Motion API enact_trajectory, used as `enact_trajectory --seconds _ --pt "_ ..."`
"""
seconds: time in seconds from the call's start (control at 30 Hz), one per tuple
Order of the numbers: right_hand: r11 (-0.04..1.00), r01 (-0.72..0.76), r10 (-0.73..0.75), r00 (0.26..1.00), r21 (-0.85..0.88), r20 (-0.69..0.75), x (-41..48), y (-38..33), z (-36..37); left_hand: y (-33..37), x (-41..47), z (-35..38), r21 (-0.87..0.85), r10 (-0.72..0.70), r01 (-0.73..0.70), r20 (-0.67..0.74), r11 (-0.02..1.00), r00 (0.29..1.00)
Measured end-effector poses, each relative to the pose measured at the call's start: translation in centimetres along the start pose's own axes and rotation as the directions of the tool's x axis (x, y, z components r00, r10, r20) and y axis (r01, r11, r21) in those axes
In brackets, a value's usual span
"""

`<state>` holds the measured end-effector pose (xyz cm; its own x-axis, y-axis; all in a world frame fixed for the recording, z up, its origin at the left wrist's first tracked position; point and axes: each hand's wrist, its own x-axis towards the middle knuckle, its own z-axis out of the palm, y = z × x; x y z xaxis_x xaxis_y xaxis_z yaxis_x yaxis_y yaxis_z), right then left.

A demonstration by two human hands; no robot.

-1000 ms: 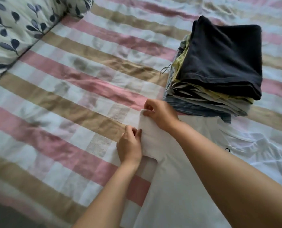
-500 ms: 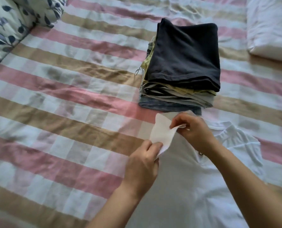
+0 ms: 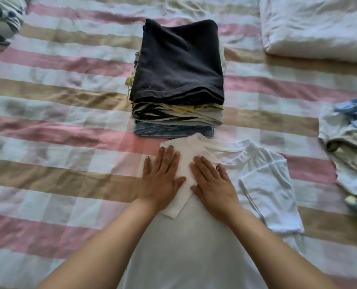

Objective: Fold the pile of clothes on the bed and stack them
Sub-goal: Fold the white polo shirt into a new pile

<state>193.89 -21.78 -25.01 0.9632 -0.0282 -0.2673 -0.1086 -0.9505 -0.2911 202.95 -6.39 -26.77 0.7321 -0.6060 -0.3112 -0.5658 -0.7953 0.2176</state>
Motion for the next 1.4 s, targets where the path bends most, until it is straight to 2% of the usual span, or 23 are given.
enact_trajectory --seconds 0.07,0.13,0.17,0.23,0.3,0.33,0.43,0.53,0.6,0.67,0.77,0.83,0.9,0.97,1.03,1.13,1.2,1.3,1.4 --pt "0.996 0.007 0.014 0.972 0.09 -0.232 -0.5 1.2 -1.5 0.2 0.3 -0.8 -0.093 0.008 -0.018 -0.107 0.995 0.994" --pt "0.981 -0.131 0.183 0.875 0.145 -0.448 -1.3 4.0 -3.2 0.7 1.0 -2.2 -0.151 0.034 -0.08 -0.29 0.985 0.957" --pt "0.952 -0.239 0.303 0.838 0.193 -0.454 -1.7 6.0 -4.3 0.8 1.7 -3.0 -0.166 0.029 -0.09 -0.336 0.982 0.941" --pt "0.867 -0.455 0.494 0.835 0.202 -0.242 -2.1 10.0 -6.1 0.6 3.5 -4.5 -0.212 -0.039 -0.023 -0.282 0.977 0.959" --pt "0.837 -0.525 0.535 0.845 0.153 -0.028 -2.1 13.1 -7.3 -0.2 5.4 -5.7 -0.234 -0.13 0.096 -0.135 0.968 0.982" --pt "0.832 -0.525 0.529 0.848 0.181 0.029 -2.1 14.0 -7.8 -0.6 6.1 -6.2 -0.216 -0.171 0.153 -0.067 0.964 0.983" --pt "0.756 -0.569 0.561 0.818 0.325 0.128 -1.8 15.4 -9.1 -1.4 7.2 -7.3 -0.1 -0.238 0.247 0.095 0.964 0.967" --pt "0.774 -0.583 0.524 0.808 0.245 0.267 -1.5 16.2 -9.7 -1.2 7.5 -7.8 -0.051 -0.225 0.237 0.181 0.97 0.957" --pt "0.816 -0.553 0.497 0.82 0.168 0.286 -1.2 16.5 -9.8 -1.0 7.6 -8.2 -0.072 -0.171 0.186 0.176 0.98 0.969" --pt "0.824 -0.544 0.519 0.837 0.16 0.175 -0.7 16.5 -10.0 -0.8 7.7 -8.7 -0.194 -0.176 0.186 0.066 0.963 0.982" --pt "0.813 -0.541 0.566 0.821 0.217 -0.076 0.0 16.1 -10.8 -0.5 7.3 -9.2 -0.421 -0.289 0.223 -0.097 0.879 0.952" --pt "0.817 -0.533 0.565 0.817 0.222 -0.117 0.1 15.5 -11.1 -0.5 6.8 -9.2 -0.543 -0.309 0.202 -0.113 0.815 0.944" --pt "0.824 -0.5 0.547 0.825 0.268 -0.14 -0.6 14.8 -10.9 -0.3 5.7 -9.1 -0.705 -0.316 0.169 -0.082 0.689 0.945" --pt "0.844 -0.429 0.508 0.832 0.321 -0.225 -2.4 13.9 -10.9 -0.4 4.0 -9.2 -0.809 -0.301 0.115 -0.079 0.576 0.95" --pt "0.877 -0.36 0.458 0.825 0.317 -0.332 -5.0 12.8 -11.1 -0.4 1.5 -9.6 -0.86 -0.241 0.033 -0.106 0.51 0.965" --pt "0.917 -0.27 0.382 0.805 0.294 -0.454 -9.8 10.5 -11.1 -1.0 -3.0 -10.1 -0.858 -0.177 -0.06 -0.173 0.511 0.969" --pt "0.927 -0.231 0.354 0.801 0.297 -0.483 -13.2 8.7 -10.6 -1.6 -6.2 -9.9 -0.864 -0.186 -0.042 -0.155 0.501 0.97" --pt "0.931 -0.185 0.33 0.797 0.315 -0.507 -17.8 6.6 -8.9 -2.0 -11.1 -8.4 -0.903 -0.203 0.011 -0.084 0.43 0.976" --pt "0.936 -0.228 0.337 0.798 0.268 -0.5 -22.0 5.2 -5.6 -2.3 -15.3 -5.7 -0.929 -0.243 0.139 0.056 0.344 0.969"
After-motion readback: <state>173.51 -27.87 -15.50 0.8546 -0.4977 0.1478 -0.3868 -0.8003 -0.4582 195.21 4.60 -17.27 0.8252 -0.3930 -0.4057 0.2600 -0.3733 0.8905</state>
